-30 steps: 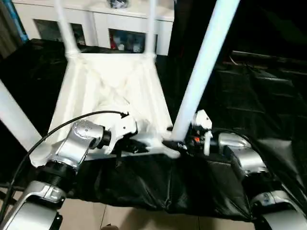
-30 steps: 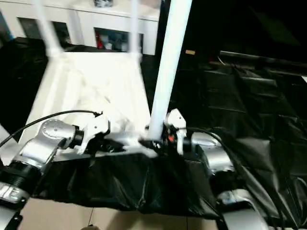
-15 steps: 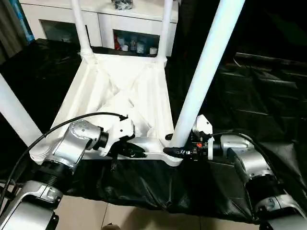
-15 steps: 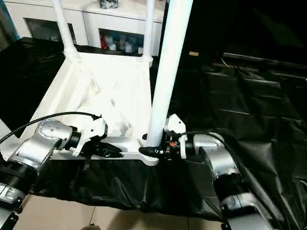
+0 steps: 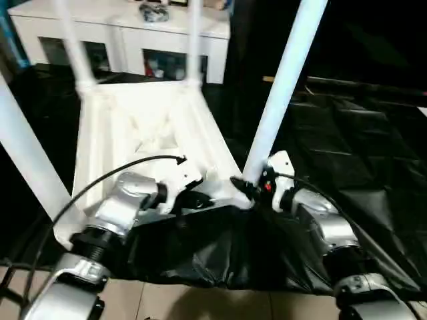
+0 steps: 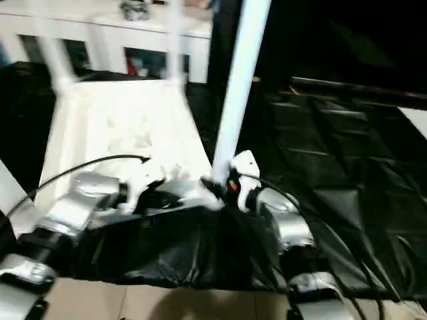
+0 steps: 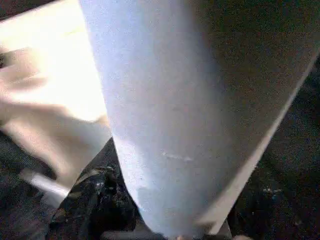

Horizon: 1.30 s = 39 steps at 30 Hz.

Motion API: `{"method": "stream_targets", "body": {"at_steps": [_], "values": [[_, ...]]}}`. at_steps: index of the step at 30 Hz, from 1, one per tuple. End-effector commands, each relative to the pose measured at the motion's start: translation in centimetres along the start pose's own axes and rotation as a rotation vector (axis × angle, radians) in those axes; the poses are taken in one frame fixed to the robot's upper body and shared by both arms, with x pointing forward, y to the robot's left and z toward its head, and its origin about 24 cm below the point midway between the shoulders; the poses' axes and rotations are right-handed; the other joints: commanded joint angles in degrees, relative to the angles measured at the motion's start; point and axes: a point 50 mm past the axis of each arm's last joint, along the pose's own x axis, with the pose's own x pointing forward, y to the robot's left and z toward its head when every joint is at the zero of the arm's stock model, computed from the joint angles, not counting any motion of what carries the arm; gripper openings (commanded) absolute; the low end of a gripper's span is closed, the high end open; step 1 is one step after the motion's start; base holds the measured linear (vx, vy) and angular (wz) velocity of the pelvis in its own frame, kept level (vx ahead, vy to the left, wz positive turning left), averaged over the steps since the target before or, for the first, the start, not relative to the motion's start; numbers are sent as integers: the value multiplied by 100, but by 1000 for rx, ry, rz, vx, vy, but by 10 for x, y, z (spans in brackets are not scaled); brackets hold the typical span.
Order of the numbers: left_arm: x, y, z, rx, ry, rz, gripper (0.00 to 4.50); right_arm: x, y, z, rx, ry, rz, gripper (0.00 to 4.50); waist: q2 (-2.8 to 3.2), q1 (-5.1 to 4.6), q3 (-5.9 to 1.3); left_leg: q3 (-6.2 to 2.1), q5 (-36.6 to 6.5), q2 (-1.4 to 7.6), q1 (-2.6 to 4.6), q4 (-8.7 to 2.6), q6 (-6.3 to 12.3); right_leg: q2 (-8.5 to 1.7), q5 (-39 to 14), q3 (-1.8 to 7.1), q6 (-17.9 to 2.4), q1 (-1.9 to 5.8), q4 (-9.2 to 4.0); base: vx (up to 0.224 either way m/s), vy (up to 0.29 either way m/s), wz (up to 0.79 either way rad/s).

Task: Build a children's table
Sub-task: Rotate leg to tighten

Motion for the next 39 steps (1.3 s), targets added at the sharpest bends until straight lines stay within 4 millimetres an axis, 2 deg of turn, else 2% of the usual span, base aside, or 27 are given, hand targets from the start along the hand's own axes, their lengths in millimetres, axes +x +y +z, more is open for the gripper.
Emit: {"method": "stream_targets", "body": {"at_steps": [1, 2, 4, 8, 10, 13, 14, 19, 20, 21, 26, 28, 32, 34, 36, 39], "values": [[33, -27, 27, 38, -60, -100, 0, 18, 37, -28, 76, 132, 44, 197, 113, -25, -175, -125, -2182, 156, -6, -433, -83, -536, -3265, 273, -357, 96, -642, 0, 0, 0], [40, -31, 31, 50, -54, -95, 0, 26, 45, -22, 71, 113, 38, 197, 126, -28, -180, -128, -2247, 155, -8, -428, -64, -551, -3271, 278, -326, 90, -647, 0, 0, 0], [41, -32, 31, 55, -52, -96, 0, 29, 49, -20, 60, 106, 47, 196, 110, -34, -187, -120, -2231, 143, -20, -424, -44, -548, -3234, 283, -316, 95, -652, 0, 0, 0], [39, -32, 30, 62, -43, -93, 0, 34, 55, -12, 4, 76, 71, 196, 113, -18, -202, -94, -2017, 157, -43, -433, 25, -542, -2816, 325, -434, 108, -597, 0, 0, 0], [33, -27, 25, 69, -26, -94, 0, 31, 51, -11, -1, 52, 101, 264, 115, -14, -205, -77, -1927, 160, -47, -434, 46, -532, -2576, 339, -527, 113, -571, 0, 0, 0], [25, -22, 19, 72, -10, -94, 0, 25, 43, -10, -10, 34, 142, 277, 111, -18, -204, -66, -1880, 158, -54, -431, 83, -531, -2513, 349, -574, 118, -562, 0, 0, 0], [20, -18, 16, 74, 2, -94, 0, 21, 38, -9, -22, 29, 181, 293, 113, -8, -218, -61, -1756, 162, -73, -425, 125, -531, -2348, 355, -624, 147, -536, 0, 0, 0], [3, -8, 7, 98, 37, -121, 0, 3, 27, -8, -104, 46, 362, 316, 122, 41, -236, -31, -1409, 178, -76, -406, 271, -505, -1645, 366, -857, 187, -463, 0, 0, 0], [-1, -6, 5, 102, 44, -132, 0, -1, 25, -7, -125, 50, 402, 345, 116, 44, -240, -20, -1323, 180, -77, -405, 284, -503, -1466, 371, -941, 193, -437, 0, 0, 0], [-5, -3, 4, 108, 50, -135, 0, -6, 23, -6, -137, 57, 446, 345, 117, 52, -240, -23, -1209, 176, -98, -405, 308, -500, -1356, 362, -974, 221, -424, 0, 0, 0], [-21, 7, 1, 127, 68, -150, 0, -28, 17, -5, -167, 110, 658, 345, 121, 119, -224, -7, -1220, 196, -67, -398, 359, -497, -1412, 358, -1017, 209, -433, 0, 0, 0], [-25, 10, 1, 128, 69, -156, 0, -32, 16, -5, -184, 131, 709, 345, 105, 152, -229, -2, -1176, 199, -88, -395, 339, -512, -1488, 356, -987, 220, -432, 0, 0, 0], [-35, 15, -1, 133, 80, -167, 0, -38, 14, -7, -191, 183, 786, 311, 91, 193, -223, -8, -1147, 194, -84, -395, 288, -519, -1748, 351, -892, 216, -444, 0, 0, 0], [-38, 17, -2, 134, 84, -170, 0, -39, 13, -7, -192, 195, 799, 306, 102, 201, -228, -8, -1126, 205, -85, -396, 279, -513, -1683, 351, -899, 211, -428, 0, 0, 0], [-41, 18, -3, 135, 88, -173, 0, -39, 14, -7, -187, 199, 808, 282, 79, 200, -234, -5, -1062, 201, -94, -388, 268, -515, -1558, 350, -935, 218, -409, 0, 0, 0], [-43, 19, -4, 128, 87, -173, 0, -39, 15, -7, -172, 202, 819, 261, 85, 206, -238, -6, -1002, 201, -89, -388, 259, -514, -1482, 349, -952, 220, -399, 0, 0, 0]]}}
